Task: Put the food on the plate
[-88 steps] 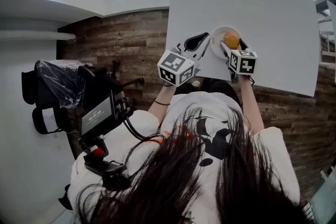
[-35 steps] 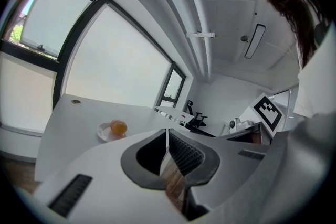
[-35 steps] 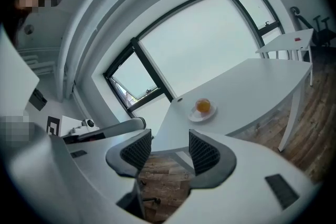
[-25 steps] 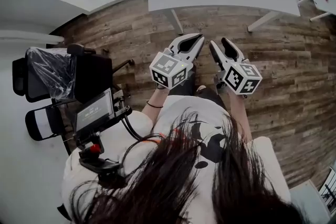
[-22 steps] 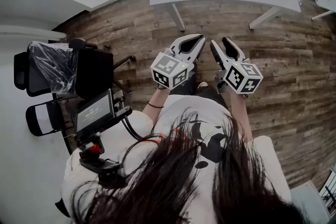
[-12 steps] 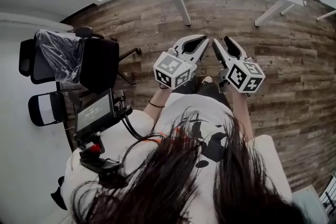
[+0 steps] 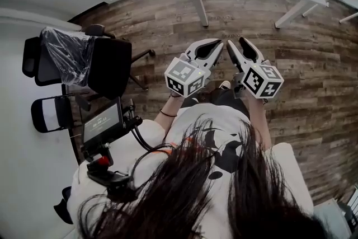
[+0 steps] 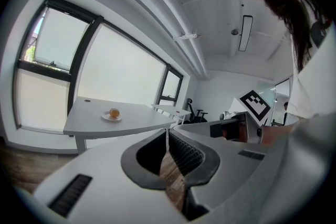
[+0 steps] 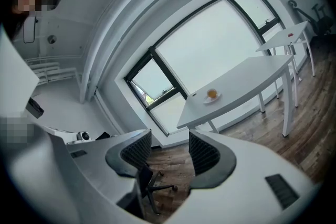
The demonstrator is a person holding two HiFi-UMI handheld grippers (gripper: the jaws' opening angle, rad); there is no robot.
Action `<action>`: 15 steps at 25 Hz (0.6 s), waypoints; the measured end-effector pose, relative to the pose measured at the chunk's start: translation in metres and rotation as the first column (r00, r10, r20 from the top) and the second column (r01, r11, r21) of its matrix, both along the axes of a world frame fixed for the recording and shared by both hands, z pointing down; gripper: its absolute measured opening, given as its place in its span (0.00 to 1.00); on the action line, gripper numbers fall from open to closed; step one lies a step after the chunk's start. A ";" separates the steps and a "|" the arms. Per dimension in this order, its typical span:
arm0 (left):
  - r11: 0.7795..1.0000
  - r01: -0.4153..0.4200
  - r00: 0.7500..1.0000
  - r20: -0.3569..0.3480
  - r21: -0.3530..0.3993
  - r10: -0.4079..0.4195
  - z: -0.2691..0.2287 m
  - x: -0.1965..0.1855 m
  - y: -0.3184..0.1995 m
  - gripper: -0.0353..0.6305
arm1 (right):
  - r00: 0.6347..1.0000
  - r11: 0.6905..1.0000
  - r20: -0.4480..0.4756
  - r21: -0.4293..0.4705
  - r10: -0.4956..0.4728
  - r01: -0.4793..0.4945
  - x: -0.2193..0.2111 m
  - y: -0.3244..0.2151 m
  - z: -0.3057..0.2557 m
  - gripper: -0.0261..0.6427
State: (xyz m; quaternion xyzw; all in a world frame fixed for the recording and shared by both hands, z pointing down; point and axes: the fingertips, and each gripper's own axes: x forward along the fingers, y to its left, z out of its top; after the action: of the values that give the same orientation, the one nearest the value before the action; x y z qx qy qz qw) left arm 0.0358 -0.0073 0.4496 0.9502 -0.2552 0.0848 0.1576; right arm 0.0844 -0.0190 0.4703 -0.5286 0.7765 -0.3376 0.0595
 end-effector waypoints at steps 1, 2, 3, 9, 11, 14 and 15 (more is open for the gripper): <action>1.000 -0.001 1.000 -0.002 0.004 0.001 -0.002 -0.009 0.008 0.06 | 1.000 1.000 -0.003 0.008 0.000 0.000 -0.009 0.006 -0.003 0.39; 1.000 -0.003 1.000 -0.001 0.007 0.003 -0.002 -0.018 0.015 0.06 | 1.000 1.000 -0.005 0.014 0.002 -0.002 -0.016 0.010 -0.006 0.39; 1.000 -0.005 1.000 0.000 0.007 0.005 -0.002 -0.026 0.022 0.06 | 1.000 1.000 -0.008 0.016 0.005 -0.005 -0.024 0.013 -0.007 0.39; 1.000 0.022 1.000 -0.014 0.014 -0.022 -0.010 -0.106 0.050 0.06 | 0.999 0.999 -0.038 0.034 0.012 -0.010 -0.096 0.041 -0.022 0.39; 0.999 0.033 0.999 -0.012 0.009 -0.033 -0.009 -0.111 0.050 0.06 | 0.999 1.000 -0.037 0.030 0.008 -0.007 -0.100 0.043 -0.020 0.39; 0.999 0.037 0.999 -0.009 -0.003 -0.037 -0.004 -0.111 0.052 0.06 | 1.000 1.000 -0.029 0.021 0.011 -0.011 -0.100 0.044 -0.016 0.39; 0.999 0.034 0.999 -0.008 -0.006 -0.034 -0.003 -0.113 0.055 0.06 | 0.999 1.000 -0.029 0.020 0.014 -0.014 -0.103 0.048 -0.016 0.39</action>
State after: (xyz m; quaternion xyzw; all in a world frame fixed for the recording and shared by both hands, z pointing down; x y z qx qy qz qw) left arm -0.0777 0.0479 0.4469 0.9456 -0.2705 0.0791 0.1626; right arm -0.0183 0.0289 0.4547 -0.5383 0.7769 -0.3216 0.0559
